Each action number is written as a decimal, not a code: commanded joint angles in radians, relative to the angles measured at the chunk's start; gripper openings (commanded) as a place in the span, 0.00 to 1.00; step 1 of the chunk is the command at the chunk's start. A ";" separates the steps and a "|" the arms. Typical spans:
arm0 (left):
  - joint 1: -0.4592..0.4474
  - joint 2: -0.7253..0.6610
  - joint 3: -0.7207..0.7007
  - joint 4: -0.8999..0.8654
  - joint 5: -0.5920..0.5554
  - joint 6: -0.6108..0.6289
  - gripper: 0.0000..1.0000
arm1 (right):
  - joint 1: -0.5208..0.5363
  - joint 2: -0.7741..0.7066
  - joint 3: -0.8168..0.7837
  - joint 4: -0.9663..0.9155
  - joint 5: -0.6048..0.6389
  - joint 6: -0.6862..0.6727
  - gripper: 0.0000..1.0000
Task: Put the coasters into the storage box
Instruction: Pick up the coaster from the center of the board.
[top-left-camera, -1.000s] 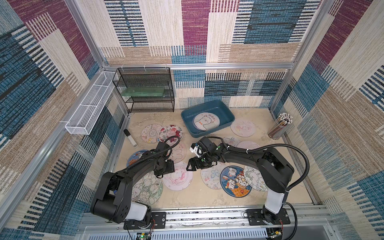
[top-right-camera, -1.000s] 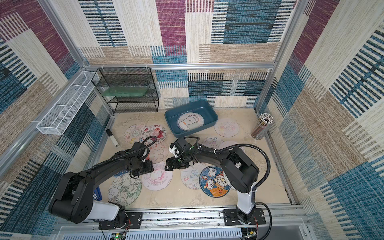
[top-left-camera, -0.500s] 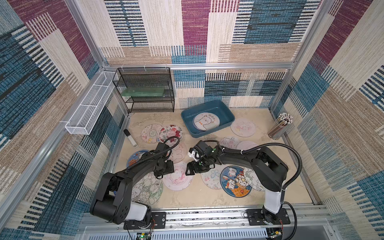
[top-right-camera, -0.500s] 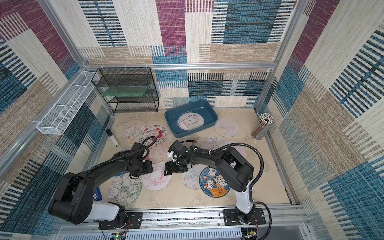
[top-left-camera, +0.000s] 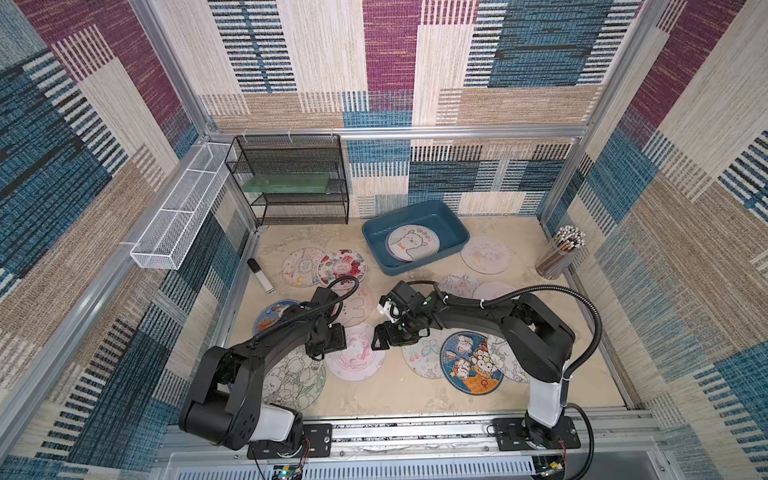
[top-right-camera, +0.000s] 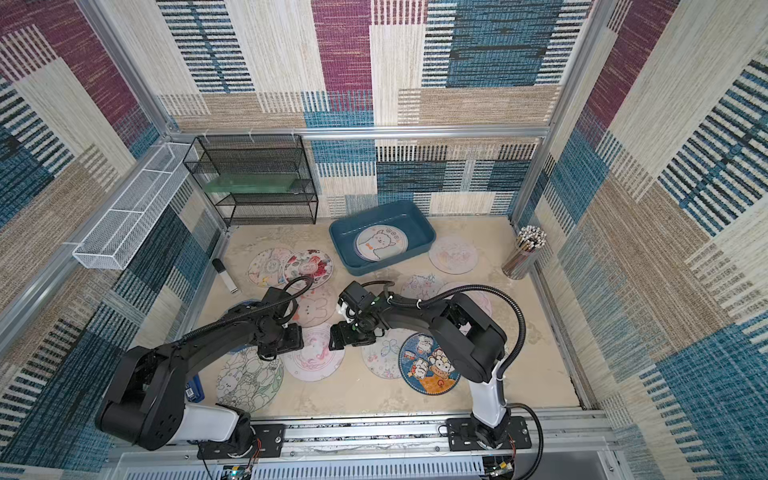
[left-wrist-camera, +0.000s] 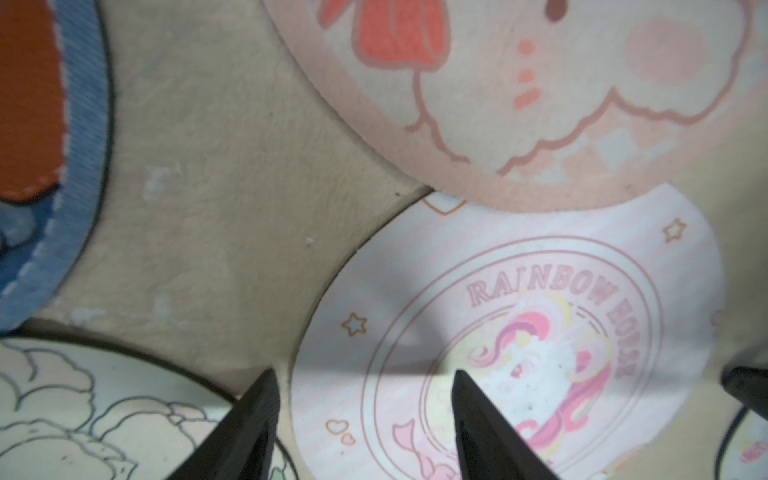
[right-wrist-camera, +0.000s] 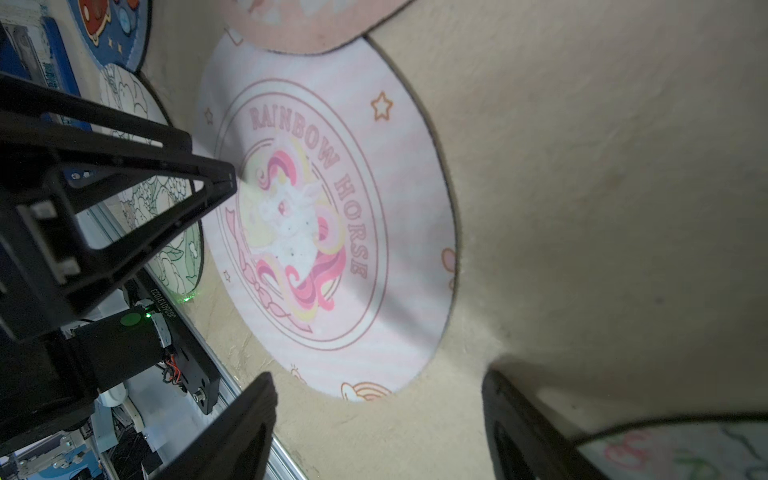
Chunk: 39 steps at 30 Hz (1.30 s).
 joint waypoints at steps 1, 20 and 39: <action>-0.004 0.017 -0.010 -0.001 0.048 -0.016 0.64 | 0.006 0.007 0.007 -0.003 0.002 0.005 0.80; -0.020 -0.002 -0.057 0.026 0.084 -0.049 0.61 | 0.034 0.059 0.041 -0.052 0.062 0.049 0.76; -0.035 -0.006 -0.078 0.041 0.094 -0.062 0.60 | 0.039 0.096 0.038 -0.034 0.078 0.064 0.67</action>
